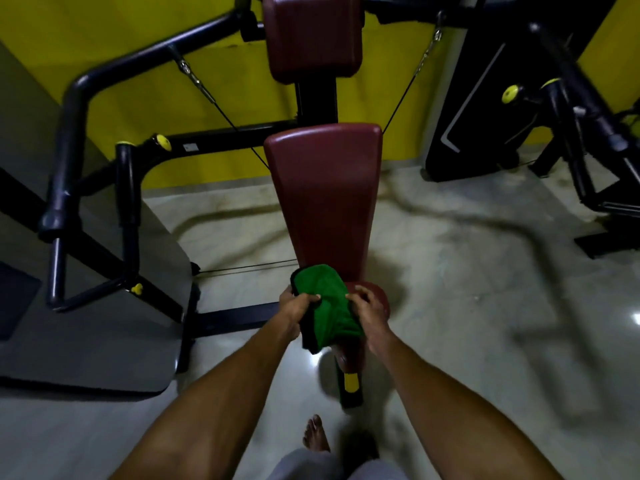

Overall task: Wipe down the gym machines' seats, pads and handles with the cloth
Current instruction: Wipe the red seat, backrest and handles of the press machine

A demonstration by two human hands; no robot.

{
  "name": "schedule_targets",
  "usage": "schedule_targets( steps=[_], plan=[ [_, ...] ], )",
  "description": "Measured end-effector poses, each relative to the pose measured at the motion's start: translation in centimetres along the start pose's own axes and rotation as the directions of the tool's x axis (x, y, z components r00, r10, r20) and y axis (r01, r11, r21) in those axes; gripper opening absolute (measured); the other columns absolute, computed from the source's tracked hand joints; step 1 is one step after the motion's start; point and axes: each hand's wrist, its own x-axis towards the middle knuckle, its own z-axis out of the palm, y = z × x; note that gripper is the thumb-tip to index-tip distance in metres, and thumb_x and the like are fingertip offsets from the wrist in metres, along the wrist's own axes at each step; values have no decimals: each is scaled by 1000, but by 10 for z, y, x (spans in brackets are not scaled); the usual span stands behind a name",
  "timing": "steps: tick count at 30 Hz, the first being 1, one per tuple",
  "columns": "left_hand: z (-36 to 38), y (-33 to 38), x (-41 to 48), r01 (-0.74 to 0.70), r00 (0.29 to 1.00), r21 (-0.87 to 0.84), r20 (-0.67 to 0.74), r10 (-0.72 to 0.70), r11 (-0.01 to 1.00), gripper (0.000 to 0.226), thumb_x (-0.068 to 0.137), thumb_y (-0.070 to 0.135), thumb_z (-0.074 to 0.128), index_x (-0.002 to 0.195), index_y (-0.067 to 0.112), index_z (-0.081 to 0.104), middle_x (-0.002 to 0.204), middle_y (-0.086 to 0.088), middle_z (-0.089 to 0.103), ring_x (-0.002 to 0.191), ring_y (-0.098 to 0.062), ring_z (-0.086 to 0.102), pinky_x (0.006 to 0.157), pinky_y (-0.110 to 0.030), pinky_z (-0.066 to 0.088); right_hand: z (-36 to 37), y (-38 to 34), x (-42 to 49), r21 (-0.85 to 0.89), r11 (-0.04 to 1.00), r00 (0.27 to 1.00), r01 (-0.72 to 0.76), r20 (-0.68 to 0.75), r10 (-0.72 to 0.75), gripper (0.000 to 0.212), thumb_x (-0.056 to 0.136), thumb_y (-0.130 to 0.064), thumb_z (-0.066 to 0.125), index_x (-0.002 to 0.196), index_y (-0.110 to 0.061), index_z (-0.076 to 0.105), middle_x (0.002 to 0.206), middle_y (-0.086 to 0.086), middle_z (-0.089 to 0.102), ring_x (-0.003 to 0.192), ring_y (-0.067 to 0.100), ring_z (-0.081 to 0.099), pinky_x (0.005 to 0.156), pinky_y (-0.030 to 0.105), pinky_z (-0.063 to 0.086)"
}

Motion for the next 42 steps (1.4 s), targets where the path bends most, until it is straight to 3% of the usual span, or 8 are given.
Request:
schedule_targets(
  steps=[2,8,13,20,26,30,37,42],
  plan=[
    [7,8,2,-58,998,79,25,57,995,45,83,-7,66,117,19,54,107,-10,65,94,-29,64,81,-43,58,-5,-11,-4,-230,964,988,137,-33,-148,27,86,-21,79,109,-26,65,128,4,57,110,23,59,81,27,51],
    [28,21,13,-127,982,85,153,113,988,43,70,8,77,109,21,64,111,-13,71,96,-29,70,85,-47,59,2,-11,-4,-203,964,941,170,324,-98,91,84,-17,84,156,-30,29,135,-4,49,124,19,52,99,35,50],
    [30,24,45,-181,977,26,120,176,983,34,82,27,76,113,20,64,109,-6,70,99,-22,66,76,-36,54,11,-1,28,-449,834,938,320,29,-345,38,94,-21,72,130,-18,63,118,10,72,113,33,66,91,34,52],
    [3,-15,166,-134,984,23,-116,135,991,22,94,34,52,99,15,62,85,-2,60,73,-19,54,72,-35,44,6,30,135,-614,656,839,439,19,-544,49,97,-21,67,144,-13,56,136,14,62,123,36,58,95,39,49],
    [-13,-32,292,-190,958,147,-188,216,971,48,95,44,40,132,17,54,133,-9,57,116,-29,53,104,-45,43,18,49,248,-814,163,586,558,247,-772,57,76,-18,77,129,-13,57,120,9,57,105,33,58,79,45,53],
    [-2,-25,343,-335,940,51,-49,337,941,47,103,48,30,133,21,53,129,1,57,121,-20,50,104,-42,37,37,65,330,-745,-285,309,602,547,-778,82,64,-27,83,139,-18,52,133,7,55,110,31,56,86,46,48],
    [-5,-36,414,-421,885,-104,170,434,901,66,100,62,16,114,20,64,106,-8,71,90,-22,67,67,-32,53,77,76,411,-413,-843,-266,344,818,-510,55,94,-45,49,147,-30,46,154,1,42,135,26,41,105,46,28],
    [-14,-38,439,-514,852,5,121,509,858,81,92,76,16,139,21,54,135,-6,60,122,-26,57,100,-47,47,69,79,425,52,-982,-319,180,948,-8,28,94,-38,53,115,-39,72,149,-7,50,130,25,42,100,43,34]
  ],
)
